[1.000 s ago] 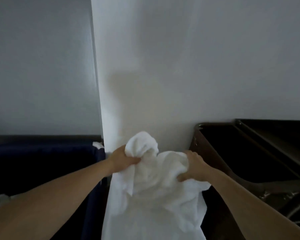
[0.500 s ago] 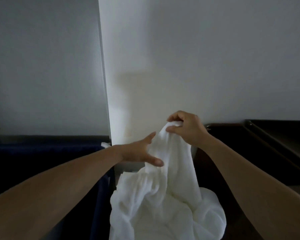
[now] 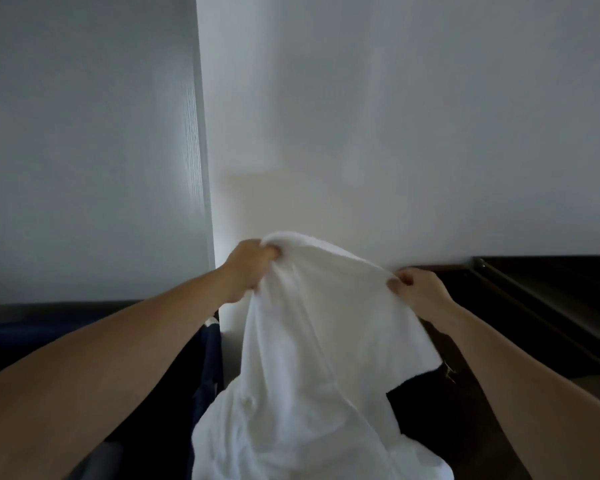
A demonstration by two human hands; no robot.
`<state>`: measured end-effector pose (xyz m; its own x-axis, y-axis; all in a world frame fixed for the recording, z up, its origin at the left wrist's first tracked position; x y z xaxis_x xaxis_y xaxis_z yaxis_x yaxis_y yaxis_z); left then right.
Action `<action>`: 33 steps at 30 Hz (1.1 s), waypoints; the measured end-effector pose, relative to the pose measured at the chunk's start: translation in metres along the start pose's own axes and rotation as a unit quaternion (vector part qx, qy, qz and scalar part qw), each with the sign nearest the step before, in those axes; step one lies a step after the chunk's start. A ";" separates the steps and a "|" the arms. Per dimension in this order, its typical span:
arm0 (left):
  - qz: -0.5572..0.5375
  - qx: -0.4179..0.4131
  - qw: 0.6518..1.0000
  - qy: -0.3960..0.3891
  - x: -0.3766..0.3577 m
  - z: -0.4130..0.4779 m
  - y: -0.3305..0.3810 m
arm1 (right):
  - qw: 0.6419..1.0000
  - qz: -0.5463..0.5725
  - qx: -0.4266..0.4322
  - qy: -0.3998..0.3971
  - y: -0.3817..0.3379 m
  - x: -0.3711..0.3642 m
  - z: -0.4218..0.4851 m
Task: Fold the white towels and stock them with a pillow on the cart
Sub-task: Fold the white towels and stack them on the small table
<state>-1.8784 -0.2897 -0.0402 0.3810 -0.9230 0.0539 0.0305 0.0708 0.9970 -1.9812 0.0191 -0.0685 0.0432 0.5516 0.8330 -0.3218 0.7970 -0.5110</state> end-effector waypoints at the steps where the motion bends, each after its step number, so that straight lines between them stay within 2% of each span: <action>1: 0.096 0.040 0.993 -0.048 -0.001 -0.002 -0.010 | 0.999 0.031 -0.004 0.029 -0.005 0.008 0.001; 3: 0.256 0.098 0.945 -0.177 -0.012 -0.013 -0.028 | 0.995 0.075 0.026 0.057 -0.029 0.022 0.000; 4: 0.275 0.094 0.931 -0.222 -0.022 -0.017 -0.031 | 0.993 0.081 0.060 0.060 -0.045 0.025 -0.001; 6: 0.221 0.036 0.944 -0.241 -0.047 -0.025 -0.019 | 0.988 0.061 0.130 0.047 -0.076 0.025 -0.006; 8: 0.201 -0.041 0.956 -0.208 -0.071 -0.025 -0.002 | 0.983 0.016 0.183 0.024 -0.096 0.017 -0.012; 10: 0.305 -0.138 0.926 -0.176 -0.082 -0.024 0.019 | 0.977 -0.019 0.214 0.006 -0.100 0.012 -0.016; 12: 0.368 -0.223 0.892 -0.140 -0.079 -0.025 0.038 | 0.980 -0.030 0.198 -0.004 -0.087 0.013 -0.014; 16: 0.320 -0.263 0.909 -0.038 -0.041 -0.019 0.065 | 0.989 -0.075 0.126 -0.003 -0.044 0.017 -0.008; 19: 0.441 -0.217 0.870 -0.029 -0.027 -0.008 0.054 | 0.992 -0.046 0.113 0.035 -0.035 0.031 -0.006; 21: 0.512 -0.155 0.844 -0.036 -0.019 -0.001 0.034 | 0.992 0.027 0.095 0.079 -0.040 0.045 -0.003; 22: 0.522 -0.128 0.842 -0.034 -0.014 0.003 0.023 | 0.990 0.057 0.084 0.101 -0.043 0.051 -0.002; 28: 0.457 -0.073 0.886 0.017 0.023 0.012 -0.015 | 0.976 0.102 0.053 0.183 -0.047 0.074 -0.003; 31: 0.448 -0.076 0.887 0.079 0.049 0.009 -0.024 | 0.956 0.175 -0.021 0.233 -0.028 0.082 -0.004; 33: 0.406 -0.066 0.905 0.111 0.062 0.008 -0.029 | 0.932 0.247 -0.087 0.251 -0.011 0.083 -0.004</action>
<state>-1.8629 -0.3522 -0.0652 0.5037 -0.4490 0.7380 -0.2382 0.7490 0.6183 -1.9706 0.0566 0.0053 0.3820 0.8722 0.3055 -0.2634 0.4197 -0.8686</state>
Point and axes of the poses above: each hand's wrist, its own z-axis towards the middle knuckle, its own x-axis out of the back of the hand, y = z × x, the point moved 5 cm from there along z, towards the middle knuckle, and after that the axes turned 14 degrees about -z, right-handed, at the moved point
